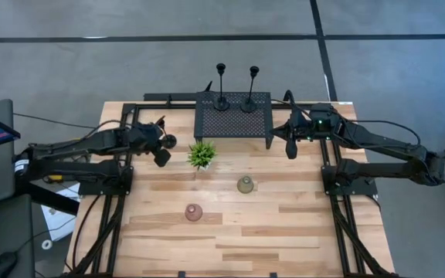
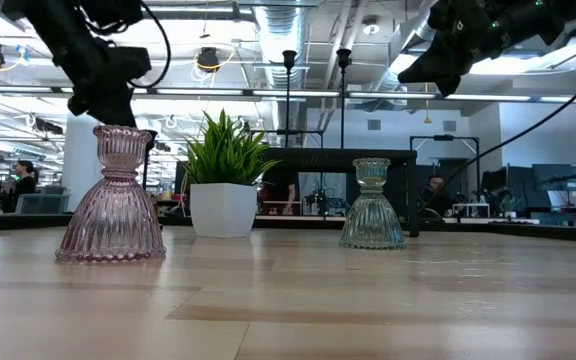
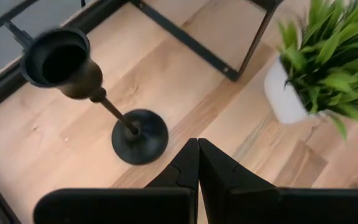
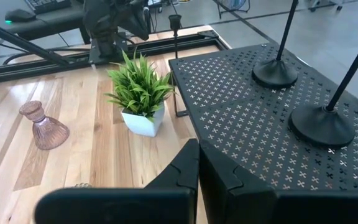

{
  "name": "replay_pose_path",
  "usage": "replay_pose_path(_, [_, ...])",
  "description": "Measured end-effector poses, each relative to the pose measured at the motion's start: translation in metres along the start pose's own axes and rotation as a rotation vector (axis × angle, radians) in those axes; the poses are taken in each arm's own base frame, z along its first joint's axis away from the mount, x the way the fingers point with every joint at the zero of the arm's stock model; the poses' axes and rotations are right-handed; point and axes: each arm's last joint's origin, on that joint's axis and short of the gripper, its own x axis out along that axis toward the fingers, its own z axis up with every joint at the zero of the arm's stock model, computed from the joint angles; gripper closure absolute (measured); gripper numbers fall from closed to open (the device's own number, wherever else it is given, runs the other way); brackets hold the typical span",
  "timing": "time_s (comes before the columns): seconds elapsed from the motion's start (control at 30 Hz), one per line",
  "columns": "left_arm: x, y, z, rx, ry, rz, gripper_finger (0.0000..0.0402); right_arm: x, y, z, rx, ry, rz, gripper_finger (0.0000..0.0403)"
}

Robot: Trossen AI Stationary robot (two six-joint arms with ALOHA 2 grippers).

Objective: Pick & Place candle stick holders
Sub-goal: Put the black candle holder on the shelf

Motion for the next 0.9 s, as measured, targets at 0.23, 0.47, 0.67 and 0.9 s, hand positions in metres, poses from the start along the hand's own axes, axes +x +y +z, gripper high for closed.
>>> replay_pose_path(0.23, [0.000, -0.005, -0.001, 0.028, 0.006, -0.028, 0.0397, 0.000, 0.000, 0.000, 0.000, 0.002, 0.001, 0.0403])
replay_pose_path(0.47, [-0.005, -0.011, -0.006, 0.060, -0.017, -0.034, 0.0398, 0.000, 0.000, 0.000, -0.024, 0.001, 0.001, 0.0403])
replay_pose_path(0.67, [-0.004, -0.014, -0.009, 0.078, -0.020, -0.030, 0.0398, 0.000, 0.000, 0.000, -0.026, 0.002, 0.002, 0.0403])
replay_pose_path(0.9, [0.002, -0.016, -0.005, 0.214, -0.099, -0.038, 0.0398, 0.000, 0.000, 0.000, -0.045, 0.000, 0.003, 0.0403])
